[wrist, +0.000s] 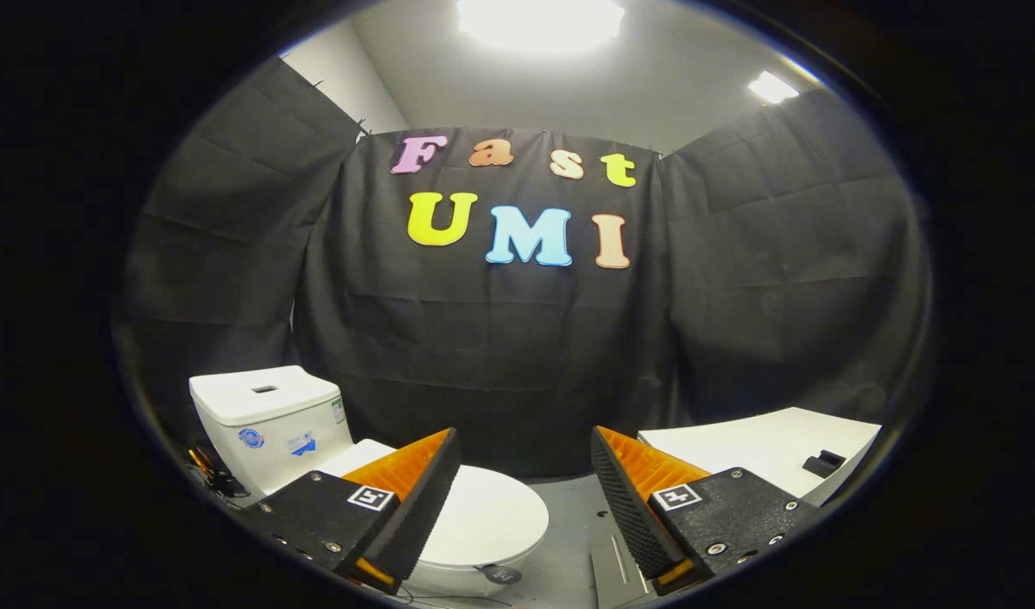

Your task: Open the toilet lid.

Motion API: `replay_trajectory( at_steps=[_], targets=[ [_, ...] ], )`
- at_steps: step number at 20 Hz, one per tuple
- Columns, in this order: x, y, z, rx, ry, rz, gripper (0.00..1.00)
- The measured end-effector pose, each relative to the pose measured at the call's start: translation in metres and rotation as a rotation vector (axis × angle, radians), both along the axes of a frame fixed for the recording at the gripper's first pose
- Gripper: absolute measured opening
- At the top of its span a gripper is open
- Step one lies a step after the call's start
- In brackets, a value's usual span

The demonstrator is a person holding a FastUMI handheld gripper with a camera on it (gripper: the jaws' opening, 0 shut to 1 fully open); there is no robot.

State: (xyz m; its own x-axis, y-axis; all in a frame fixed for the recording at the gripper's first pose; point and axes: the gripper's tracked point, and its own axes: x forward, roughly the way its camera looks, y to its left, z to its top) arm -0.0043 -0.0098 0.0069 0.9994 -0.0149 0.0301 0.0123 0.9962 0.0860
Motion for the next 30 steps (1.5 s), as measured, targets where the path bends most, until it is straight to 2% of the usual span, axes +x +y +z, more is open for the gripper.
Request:
replay_trajectory(
  at_steps=[3, 7, 11, 15, 20, 26, 30],
  targets=[
    [-0.005, 0.0, 0.005, 0.06, -0.018, 0.01, 0.95],
    [-0.01, 0.004, 0.02, 0.213, -0.077, 0.019, 0.95],
    [-0.004, 0.011, 0.021, 0.281, -0.071, 0.054, 0.95],
    [-0.001, 0.01, 0.018, 0.45, -0.078, 0.048, 0.96],
    [0.006, 0.007, -0.012, 0.596, -0.034, -0.012, 0.95],
    [0.021, 0.024, -0.066, 0.793, 0.071, -0.007, 0.96],
    [0.024, 0.026, -0.116, 0.907, 0.137, -0.055, 0.95]
  ],
)
